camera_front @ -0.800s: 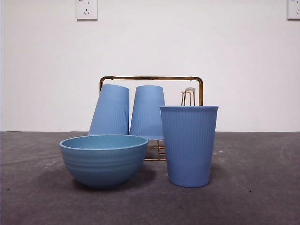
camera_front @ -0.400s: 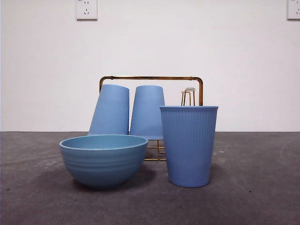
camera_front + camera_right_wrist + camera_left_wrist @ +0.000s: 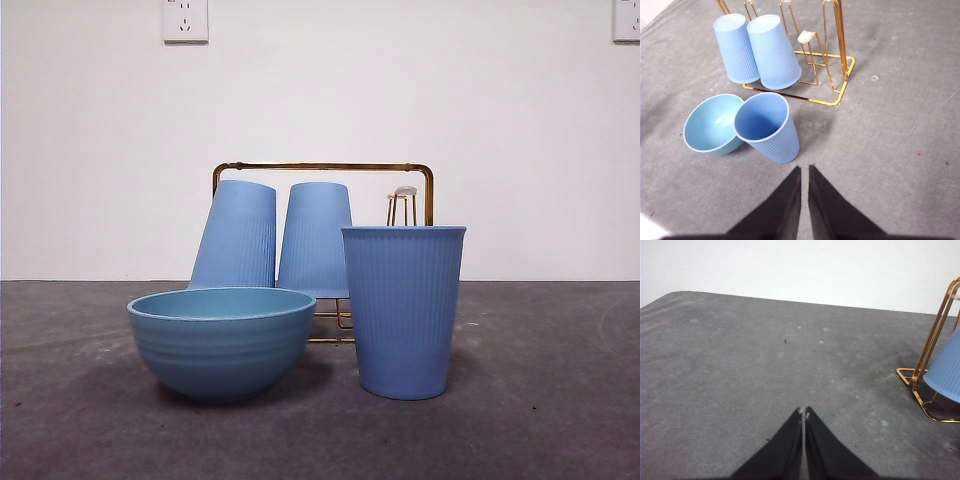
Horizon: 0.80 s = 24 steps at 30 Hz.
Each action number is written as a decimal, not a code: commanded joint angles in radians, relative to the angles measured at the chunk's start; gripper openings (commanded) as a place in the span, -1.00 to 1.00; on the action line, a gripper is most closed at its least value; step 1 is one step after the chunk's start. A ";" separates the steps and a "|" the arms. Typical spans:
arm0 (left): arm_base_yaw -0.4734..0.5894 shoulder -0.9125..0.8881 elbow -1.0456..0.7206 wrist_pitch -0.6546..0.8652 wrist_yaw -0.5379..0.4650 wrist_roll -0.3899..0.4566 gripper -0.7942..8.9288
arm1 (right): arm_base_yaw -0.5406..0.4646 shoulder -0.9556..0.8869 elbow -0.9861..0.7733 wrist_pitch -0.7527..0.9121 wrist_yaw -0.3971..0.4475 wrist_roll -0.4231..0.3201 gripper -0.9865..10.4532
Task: Right arm lift cup from the cupboard, then place it on the right of the bowl
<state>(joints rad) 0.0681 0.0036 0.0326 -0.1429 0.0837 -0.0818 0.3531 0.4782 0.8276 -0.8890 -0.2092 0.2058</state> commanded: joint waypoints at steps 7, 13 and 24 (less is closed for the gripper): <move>0.002 0.000 -0.020 0.008 0.003 -0.002 -0.82 | 0.004 -0.003 0.013 0.013 0.000 -0.009 -0.78; 0.002 0.000 -0.020 0.008 0.003 -0.002 -0.82 | -0.143 -0.085 -0.042 0.091 0.107 -0.100 -0.79; 0.002 0.000 -0.020 0.008 0.003 -0.002 -0.82 | -0.385 -0.475 -0.786 0.780 0.114 -0.217 -0.79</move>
<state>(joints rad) 0.0681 0.0036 0.0326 -0.1425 0.0837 -0.0818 0.0059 0.0044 0.0162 -0.1658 -0.0483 -0.0105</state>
